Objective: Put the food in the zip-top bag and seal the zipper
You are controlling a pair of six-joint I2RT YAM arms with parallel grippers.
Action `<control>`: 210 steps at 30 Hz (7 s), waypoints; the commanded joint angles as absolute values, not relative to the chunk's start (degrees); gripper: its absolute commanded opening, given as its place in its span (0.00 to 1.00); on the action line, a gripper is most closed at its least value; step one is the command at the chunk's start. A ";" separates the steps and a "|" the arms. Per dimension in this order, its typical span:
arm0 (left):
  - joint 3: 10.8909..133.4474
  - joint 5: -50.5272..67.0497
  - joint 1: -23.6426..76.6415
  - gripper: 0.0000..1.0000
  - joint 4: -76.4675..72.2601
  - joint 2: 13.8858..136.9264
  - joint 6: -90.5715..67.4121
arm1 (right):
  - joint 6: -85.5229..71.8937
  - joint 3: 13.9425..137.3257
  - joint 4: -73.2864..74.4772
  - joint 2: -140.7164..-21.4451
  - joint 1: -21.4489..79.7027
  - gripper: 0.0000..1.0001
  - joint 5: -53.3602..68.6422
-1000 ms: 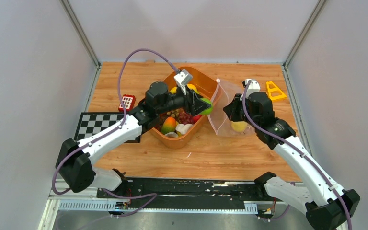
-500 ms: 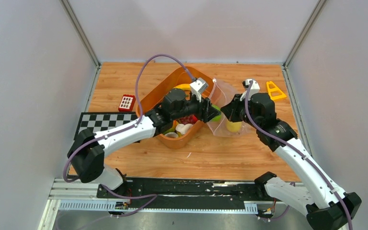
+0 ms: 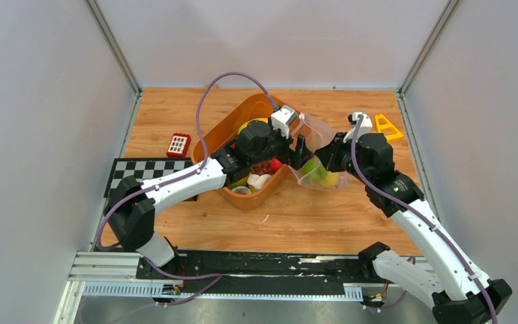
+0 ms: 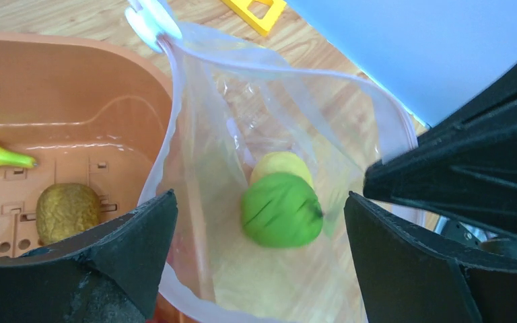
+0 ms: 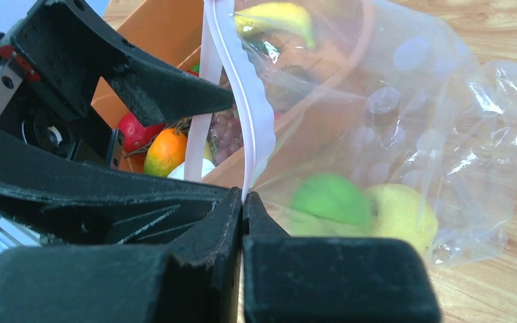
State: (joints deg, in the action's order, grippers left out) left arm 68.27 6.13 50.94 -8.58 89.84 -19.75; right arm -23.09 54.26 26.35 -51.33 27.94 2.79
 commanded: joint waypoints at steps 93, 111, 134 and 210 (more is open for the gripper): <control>74.87 -9.44 37.73 0.19 24.51 93.23 -9.38 | -20.52 51.56 23.46 -49.69 28.12 0.00 -3.04; 72.93 -5.59 37.71 0.24 20.54 81.08 -11.20 | -21.28 51.55 22.98 -49.56 28.12 0.00 -2.71; 66.61 25.05 37.85 0.28 -7.34 71.74 -34.66 | -26.80 50.47 18.78 -49.75 28.12 0.00 -0.90; 68.72 18.48 46.92 0.49 -23.89 89.46 -26.73 | -45.08 51.21 12.66 -44.73 21.96 0.00 10.81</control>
State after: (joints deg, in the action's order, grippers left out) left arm 62.48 19.97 45.54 -36.91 87.48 -34.15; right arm -45.91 49.56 15.62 -45.60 22.31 10.39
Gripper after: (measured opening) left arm 0.429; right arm 0.015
